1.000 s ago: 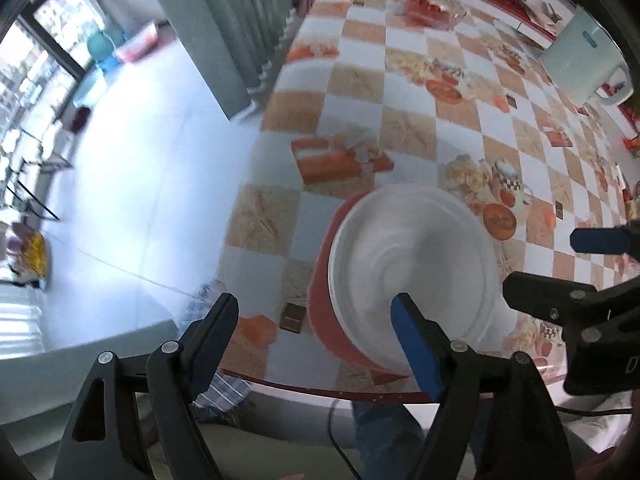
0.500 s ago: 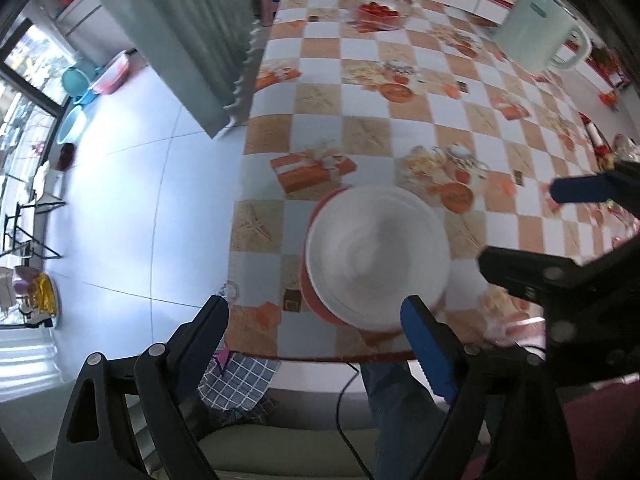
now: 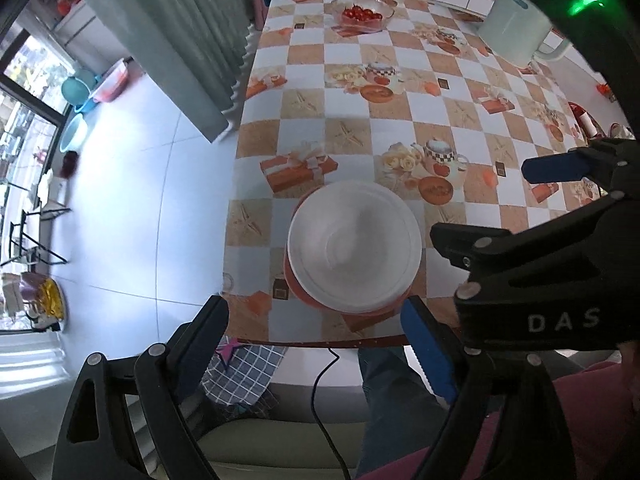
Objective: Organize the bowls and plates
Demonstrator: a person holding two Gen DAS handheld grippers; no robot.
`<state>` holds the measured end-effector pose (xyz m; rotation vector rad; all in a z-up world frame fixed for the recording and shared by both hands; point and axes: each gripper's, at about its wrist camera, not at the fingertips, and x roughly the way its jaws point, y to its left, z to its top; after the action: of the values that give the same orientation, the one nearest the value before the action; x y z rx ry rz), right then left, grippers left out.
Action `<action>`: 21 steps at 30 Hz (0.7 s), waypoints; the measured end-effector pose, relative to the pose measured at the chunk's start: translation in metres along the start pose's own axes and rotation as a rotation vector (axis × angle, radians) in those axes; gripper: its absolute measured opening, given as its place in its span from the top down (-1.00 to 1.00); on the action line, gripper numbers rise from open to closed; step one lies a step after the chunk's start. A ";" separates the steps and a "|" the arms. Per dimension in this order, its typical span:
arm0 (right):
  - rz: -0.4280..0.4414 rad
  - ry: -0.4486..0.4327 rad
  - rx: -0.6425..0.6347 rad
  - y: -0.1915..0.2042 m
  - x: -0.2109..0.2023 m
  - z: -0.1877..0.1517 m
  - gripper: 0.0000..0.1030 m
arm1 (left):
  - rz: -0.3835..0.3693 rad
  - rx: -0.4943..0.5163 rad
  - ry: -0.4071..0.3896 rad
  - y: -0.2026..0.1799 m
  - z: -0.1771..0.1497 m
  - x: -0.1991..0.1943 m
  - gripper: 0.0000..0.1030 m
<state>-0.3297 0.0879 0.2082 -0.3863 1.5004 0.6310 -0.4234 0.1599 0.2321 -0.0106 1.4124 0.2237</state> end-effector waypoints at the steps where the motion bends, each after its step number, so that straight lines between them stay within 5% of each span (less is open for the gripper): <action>1: 0.003 0.000 0.004 -0.001 0.000 0.000 -0.96 | 0.003 0.002 -0.001 0.000 0.000 0.000 -0.75; 21: 0.007 0.008 0.011 -0.002 0.003 0.002 -0.96 | 0.031 0.023 -0.013 -0.002 0.006 -0.003 -0.75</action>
<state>-0.3272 0.0883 0.2046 -0.3757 1.5128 0.6269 -0.4179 0.1581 0.2353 0.0315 1.4033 0.2323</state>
